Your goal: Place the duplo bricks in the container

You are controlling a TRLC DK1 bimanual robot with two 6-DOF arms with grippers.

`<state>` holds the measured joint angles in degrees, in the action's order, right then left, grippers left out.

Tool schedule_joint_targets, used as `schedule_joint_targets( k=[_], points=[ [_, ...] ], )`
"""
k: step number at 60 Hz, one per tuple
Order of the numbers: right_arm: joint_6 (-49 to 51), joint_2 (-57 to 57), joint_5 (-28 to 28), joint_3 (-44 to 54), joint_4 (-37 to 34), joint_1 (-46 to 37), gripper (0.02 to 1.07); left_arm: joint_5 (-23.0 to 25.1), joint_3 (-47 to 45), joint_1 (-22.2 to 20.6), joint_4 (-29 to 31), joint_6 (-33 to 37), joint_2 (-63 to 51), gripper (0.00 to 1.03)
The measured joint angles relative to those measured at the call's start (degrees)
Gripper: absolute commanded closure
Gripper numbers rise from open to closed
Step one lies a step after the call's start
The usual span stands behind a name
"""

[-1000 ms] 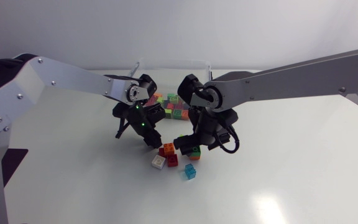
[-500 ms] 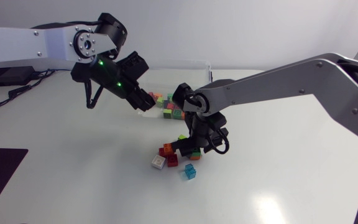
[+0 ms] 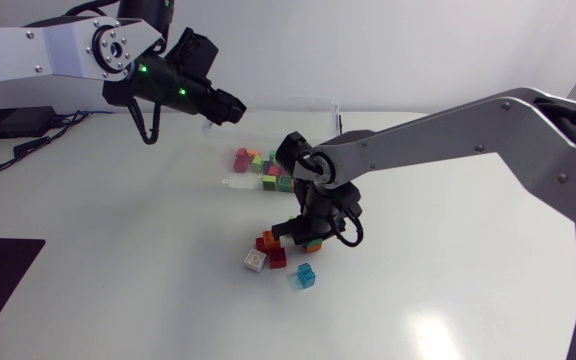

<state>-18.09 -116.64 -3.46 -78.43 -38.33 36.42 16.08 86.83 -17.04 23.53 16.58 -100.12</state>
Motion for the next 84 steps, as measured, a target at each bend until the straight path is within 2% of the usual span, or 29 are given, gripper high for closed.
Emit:
schedule_joint_targets(
  k=[13,33,34,36,41,43,48,59,67,73,84],
  points=[
    [1.8,6.2,0.0,0.5,-0.7,-1.3,0.77,0.0,1.2,1.2,-6.7,-5.1,-1.4,0.79],
    [3.3,12.7,-0.2,-3.5,-1.9,-3.6,0.77,-1.6,9.4,1.3,-9.7,-11.8,-11.3,0.75],
    [3.3,12.8,-0.2,-3.6,-1.9,-3.6,0.77,-1.8,9.7,1.4,-10.0,-12.2,-11.7,0.72],
    [3.3,13.0,-0.2,-4.1,-1.7,-3.8,0.77,-2.6,10.2,1.4,-10.4,-12.5,-12.5,0.59],
    [3.4,13.5,-0.2,-5.2,-1.4,-4.4,0.77,-4.0,10.7,1.6,-11.1,-13.2,-13.6,0.33],
    [3.6,13.7,-0.2,-6.0,-1.0,-4.8,0.77,-4.4,10.7,1.7,-11.5,-13.2,-13.9,0.17],
    [3.8,14.1,-0.2,-8.0,0.2,-5.6,0.77,-4.6,10.6,1.7,-11.9,-13.2,-13.9,0.07],
    [4.9,14.7,-1.0,-12.1,4.3,-6.4,0.77,-4.6,4.1,1.9,-12.2,-12.7,-7.7,0.05],
    [5.5,14.7,-1.3,-13.1,8.4,-6.6,0.77,-3.9,-2.3,2.5,-6.8,-10.9,2.1,0.05],
    [6.2,14.6,-1.3,-13.1,12.5,-6.9,0.77,-1.0,-5.9,2.9,-0.9,-8.5,9.0,0.05],
    [6.8,13.0,-1.3,-13.9,19.3,-7.7,0.77,0.0,-17.4,1.8,3.7,-4.4,18.6,0.05]
  ],
)
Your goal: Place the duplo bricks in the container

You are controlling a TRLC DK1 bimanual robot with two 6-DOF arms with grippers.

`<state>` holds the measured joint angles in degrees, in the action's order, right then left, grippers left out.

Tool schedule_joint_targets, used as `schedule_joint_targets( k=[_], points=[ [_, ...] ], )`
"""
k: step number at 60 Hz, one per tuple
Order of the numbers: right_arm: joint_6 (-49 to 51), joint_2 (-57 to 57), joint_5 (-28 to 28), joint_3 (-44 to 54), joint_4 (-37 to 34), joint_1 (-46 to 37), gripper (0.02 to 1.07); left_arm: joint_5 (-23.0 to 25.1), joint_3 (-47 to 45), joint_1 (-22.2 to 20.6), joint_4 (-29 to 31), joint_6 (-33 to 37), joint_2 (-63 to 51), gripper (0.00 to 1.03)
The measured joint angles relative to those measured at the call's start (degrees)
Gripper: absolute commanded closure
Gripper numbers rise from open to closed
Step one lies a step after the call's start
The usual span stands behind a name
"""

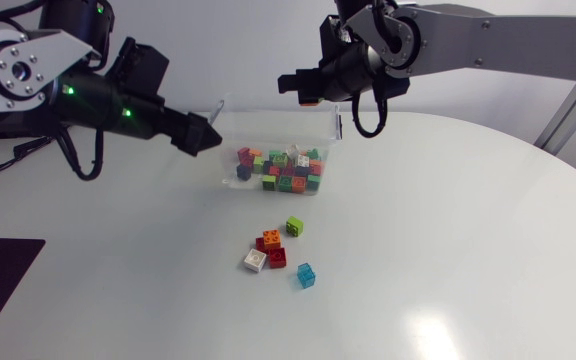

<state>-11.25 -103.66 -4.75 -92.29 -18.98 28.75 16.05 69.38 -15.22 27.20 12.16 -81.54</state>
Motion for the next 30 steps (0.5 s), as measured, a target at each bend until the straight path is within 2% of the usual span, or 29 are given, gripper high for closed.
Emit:
schedule_joint_targets(
  k=[15,21,25,26,27,28,30],
  points=[
    [1.3,-5.7,-1.7,-1.1,5.8,0.0,0.76,0.0,-10.3,-4.7,1.7,1.6,3.4,0.05],
    [2.0,-8.0,-3.0,-2.7,7.3,0.0,0.72,0.0,-12.6,-6.3,1.7,1.6,3.4,0.06],
    [2.5,-9.7,-4.3,-4.4,7.6,0.0,0.51,0.0,-13.9,-7.7,1.7,1.6,3.4,0.06],
    [2.5,-10.1,-4.6,-4.8,7.6,0.0,0.36,0.0,-14.2,-8.0,1.6,1.6,3.4,0.06],
    [2.6,-10.4,-4.9,-5.0,7.7,0.0,0.26,0.0,-14.4,-8.2,1.7,1.5,3.4,0.06],
    [2.7,-11.0,-5.7,-5.7,7.7,0.1,0.19,0.0,-14.9,-8.7,1.7,1.4,3.4,0.06],
    [2.8,-11.6,-6.5,-6.3,7.7,0.1,0.11,0.0,-15.4,-9.4,1.7,1.4,3.4,0.06]
  ],
)
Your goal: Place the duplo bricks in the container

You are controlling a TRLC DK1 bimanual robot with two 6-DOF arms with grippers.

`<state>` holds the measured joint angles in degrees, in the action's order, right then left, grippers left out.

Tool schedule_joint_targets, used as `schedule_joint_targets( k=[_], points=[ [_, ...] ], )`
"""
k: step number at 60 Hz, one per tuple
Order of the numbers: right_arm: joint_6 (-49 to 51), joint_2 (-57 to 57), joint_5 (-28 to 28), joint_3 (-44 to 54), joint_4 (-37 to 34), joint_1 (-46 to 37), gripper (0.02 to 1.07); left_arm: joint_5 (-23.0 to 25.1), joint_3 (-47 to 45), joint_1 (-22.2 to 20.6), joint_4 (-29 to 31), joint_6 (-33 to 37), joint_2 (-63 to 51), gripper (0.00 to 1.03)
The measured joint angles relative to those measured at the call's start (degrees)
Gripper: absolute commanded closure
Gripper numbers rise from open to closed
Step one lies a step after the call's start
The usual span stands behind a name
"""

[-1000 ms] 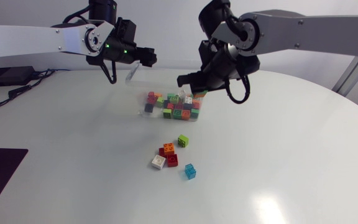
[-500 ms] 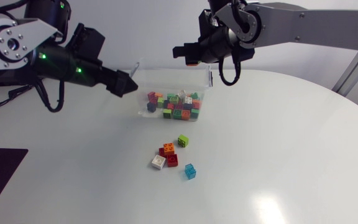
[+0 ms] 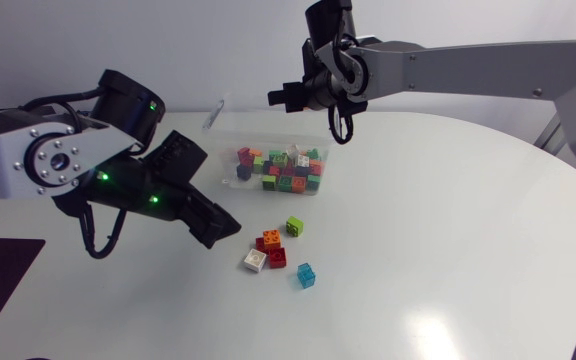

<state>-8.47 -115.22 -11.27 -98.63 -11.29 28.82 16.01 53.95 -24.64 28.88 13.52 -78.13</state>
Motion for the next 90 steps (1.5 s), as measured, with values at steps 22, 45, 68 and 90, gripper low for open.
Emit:
schedule_joint_targets(
  k=[22,45,68,90],
  points=[
    [0.0,9.9,-0.8,10.0,3.1,-2.1,0.07,-4.8,-3.8,-5.6,-3.1,-1.6,-3.5,0.08],
    [-0.1,31.3,2.1,31.1,-0.5,-4.5,0.07,-12.0,-3.1,-10.2,-6.8,-6.8,-16.2,0.21],
    [-0.1,38.6,4.2,43.4,-3.7,-0.7,0.07,-13.1,3.6,-10.4,-8.5,-10.6,-25.8,0.38],
    [0.0,41.3,7.8,49.2,-7.2,3.1,0.16,-13.4,3.9,-10.9,-9.1,-12.1,-27.8,0.85]
  ],
)
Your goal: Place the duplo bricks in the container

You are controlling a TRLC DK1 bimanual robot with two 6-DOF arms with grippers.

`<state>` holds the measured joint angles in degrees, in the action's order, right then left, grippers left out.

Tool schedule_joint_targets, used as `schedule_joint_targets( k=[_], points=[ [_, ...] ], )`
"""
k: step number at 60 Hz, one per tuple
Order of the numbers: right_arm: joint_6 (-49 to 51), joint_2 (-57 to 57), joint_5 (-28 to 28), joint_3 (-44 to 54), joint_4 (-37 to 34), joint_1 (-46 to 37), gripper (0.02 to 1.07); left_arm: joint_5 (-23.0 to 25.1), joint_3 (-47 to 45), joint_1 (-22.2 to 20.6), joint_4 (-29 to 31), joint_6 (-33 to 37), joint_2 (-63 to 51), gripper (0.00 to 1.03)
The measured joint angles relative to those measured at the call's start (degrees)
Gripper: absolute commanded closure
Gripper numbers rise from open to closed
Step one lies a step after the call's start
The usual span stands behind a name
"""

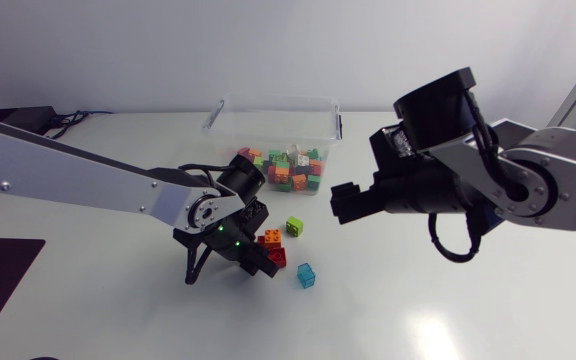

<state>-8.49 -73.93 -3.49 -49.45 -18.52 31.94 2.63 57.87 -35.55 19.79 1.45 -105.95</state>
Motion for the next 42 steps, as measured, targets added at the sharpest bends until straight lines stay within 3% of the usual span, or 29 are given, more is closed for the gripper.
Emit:
schedule_joint_targets(
  k=[17,20,26,32,42],
  points=[
    [-0.3,-9.0,2.1,0.1,-5.4,7.4,0.17,0.0,-1.5,2.6,0.9,0.0,4.5,0.86],
    [-0.5,-11.2,2.2,-0.9,-6.9,8.4,0.22,-0.1,-2.3,3.5,0.9,0.1,7.3,0.86],
    [-0.7,-15.1,2.9,-3.6,-8.3,9.9,0.23,-0.2,-3.5,4.9,0.9,0.3,15.0,0.86],
    [-1.5,-18.5,3.1,-6.7,-9.8,10.4,0.35,-0.2,-3.6,5.6,0.5,0.5,21.4,0.86],
    [-2.5,-24.4,3.1,-10.9,-12.8,11.1,0.36,-0.2,-3.5,7.6,-1.9,0.7,27.6,0.86]
  ],
)
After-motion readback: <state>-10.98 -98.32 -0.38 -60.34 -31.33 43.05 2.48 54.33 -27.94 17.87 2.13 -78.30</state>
